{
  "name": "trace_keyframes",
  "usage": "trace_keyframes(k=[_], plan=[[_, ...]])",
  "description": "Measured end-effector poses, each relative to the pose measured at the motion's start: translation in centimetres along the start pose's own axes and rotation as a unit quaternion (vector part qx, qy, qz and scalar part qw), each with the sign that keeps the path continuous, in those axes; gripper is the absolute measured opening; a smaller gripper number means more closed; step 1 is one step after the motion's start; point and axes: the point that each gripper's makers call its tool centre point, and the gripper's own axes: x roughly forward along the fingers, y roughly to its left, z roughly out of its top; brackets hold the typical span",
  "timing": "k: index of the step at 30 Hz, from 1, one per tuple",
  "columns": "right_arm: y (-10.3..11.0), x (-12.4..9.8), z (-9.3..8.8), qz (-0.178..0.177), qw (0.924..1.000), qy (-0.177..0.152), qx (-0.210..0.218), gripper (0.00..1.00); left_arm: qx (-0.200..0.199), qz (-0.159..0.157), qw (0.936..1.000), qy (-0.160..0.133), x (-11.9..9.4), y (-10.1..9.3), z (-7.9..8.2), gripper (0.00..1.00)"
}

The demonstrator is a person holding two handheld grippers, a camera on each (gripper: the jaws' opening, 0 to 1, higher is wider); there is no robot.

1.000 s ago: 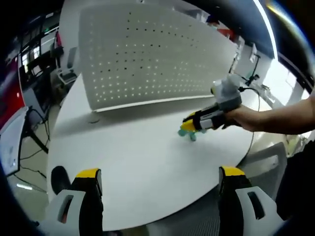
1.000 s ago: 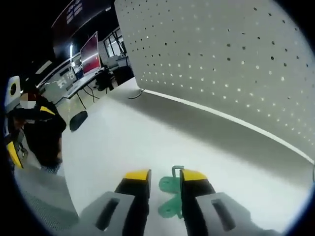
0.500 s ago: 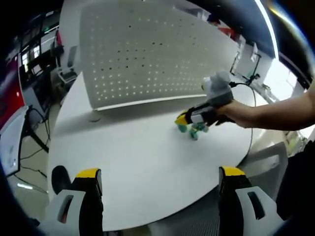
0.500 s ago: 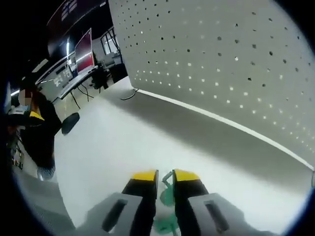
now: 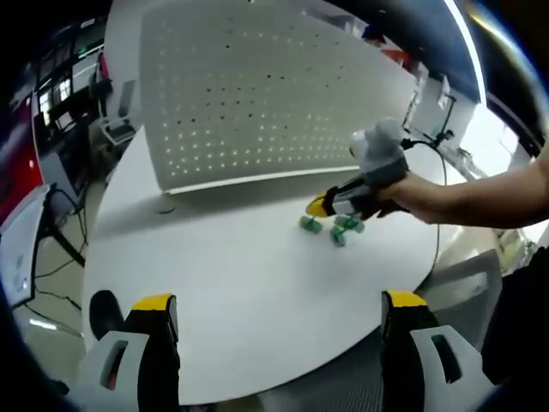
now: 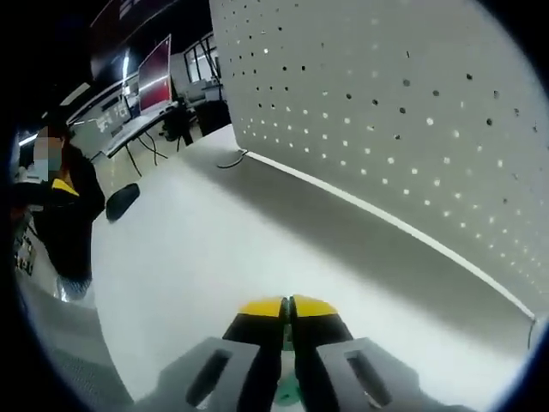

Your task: Insert the hook assembly into the mounting plate slot until the hook locks in place.

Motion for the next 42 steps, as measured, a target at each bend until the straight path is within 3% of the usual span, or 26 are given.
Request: trace_keyframes(k=[20,35,42], plan=[[-0.2,-3.4,2.8,-0.001,0.9972,-0.063,0.041,0.00,-0.006,-0.003,0.9997,-0.023,-0.4,-0.4,1.7,1.00],[0.7,-8.6,7.9,0.011,0.9834,-0.163,0.079,0.00,-0.053,-0.013,0.9971,-0.052,0.1,-0.7,4.1,0.99],[1.9,-10.6,8.8,0.027,0.9766,-0.192,0.094,0.00,-0.085,-0.041,0.9933,-0.067,0.8,-1.9,5.6,0.93]])
